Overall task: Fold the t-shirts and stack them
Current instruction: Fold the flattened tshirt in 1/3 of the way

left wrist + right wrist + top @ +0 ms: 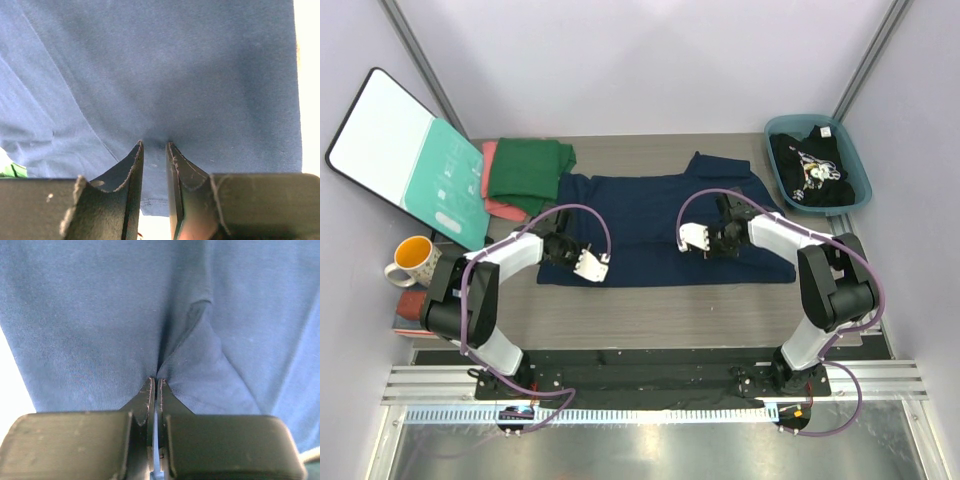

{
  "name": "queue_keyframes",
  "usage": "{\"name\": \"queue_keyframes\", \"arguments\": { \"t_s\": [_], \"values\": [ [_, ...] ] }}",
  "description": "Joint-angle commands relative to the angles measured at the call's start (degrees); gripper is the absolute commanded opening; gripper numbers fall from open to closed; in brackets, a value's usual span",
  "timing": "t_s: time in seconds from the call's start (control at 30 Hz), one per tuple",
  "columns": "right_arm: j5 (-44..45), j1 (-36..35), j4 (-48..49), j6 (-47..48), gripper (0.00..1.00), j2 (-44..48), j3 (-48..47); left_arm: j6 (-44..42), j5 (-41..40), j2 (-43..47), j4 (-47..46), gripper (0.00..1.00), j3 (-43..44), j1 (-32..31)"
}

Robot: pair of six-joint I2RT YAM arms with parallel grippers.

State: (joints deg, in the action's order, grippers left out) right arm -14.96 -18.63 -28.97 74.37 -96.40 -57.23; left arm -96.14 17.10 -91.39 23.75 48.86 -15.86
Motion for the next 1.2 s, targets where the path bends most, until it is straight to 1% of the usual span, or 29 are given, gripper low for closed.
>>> {"name": "queue_keyframes", "arguments": {
  "t_s": [0.0,0.3,0.37,0.43,0.47,0.5,0.53,0.57,0.67,0.7,0.83,1.0,1.17],
  "values": [
    [2.3,-0.1,-1.1,0.0,0.01,0.4,-5.5,0.9,1.0,-0.5,-1.4,0.25,0.6,-0.5],
    [3.0,-0.1,-4.0,1.3,0.02,0.3,-9.6,1.0,1.3,-1.6,-2.0,0.24,1.3,-0.8],
    [3.2,-0.1,-4.1,1.1,0.06,-0.1,-10.0,1.3,1.2,-1.9,-2.0,0.24,1.6,-0.9],
    [3.3,-0.1,-4.2,0.9,0.16,-0.5,-10.4,1.2,1.1,-1.9,-2.0,0.24,1.7,-1.0],
    [3.2,-0.1,-4.3,0.9,0.15,-0.6,-10.7,1.3,1.2,-1.9,-2.0,0.24,1.8,-1.0],
    [3.3,-0.1,-4.3,0.9,0.12,-0.8,-10.9,1.3,1.1,-2.0,-2.0,0.24,1.9,-1.0],
    [3.3,-0.1,-4.5,1.0,0.05,-0.8,-11.0,1.3,1.1,-2.1,-2.2,0.24,1.9,-1.0],
    [3.2,-0.1,-4.6,1.1,0.01,-1.0,-11.1,1.3,1.0,-2.1,-2.1,0.24,1.9,-1.1],
    [3.0,-0.1,-5.0,0.8,0.03,-1.2,-12.0,1.3,0.9,-2.2,-2.0,0.24,2.2,-1.1],
    [3.0,-0.1,-5.7,0.9,0.01,-1.4,-12.3,1.4,0.8,-2.2,-2.1,0.24,2.3,-1.1],
    [2.8,-0.1,-5.7,2.2,0.01,-1.9,-12.3,1.3,0.8,-2.5,-2.1,0.24,2.5,-1.2],
    [4.2,-0.1,-0.7,2.7,0.01,-3.4,-12.4,1.4,0.7,-2.6,-2.1,0.24,2.6,-1.3],
    [5.1,-0.1,1.8,3.8,0.02,-7.0,-16.1,1.7,0.7,-2.7,-2.1,0.23,2.6,-1.4]
  ]
}}
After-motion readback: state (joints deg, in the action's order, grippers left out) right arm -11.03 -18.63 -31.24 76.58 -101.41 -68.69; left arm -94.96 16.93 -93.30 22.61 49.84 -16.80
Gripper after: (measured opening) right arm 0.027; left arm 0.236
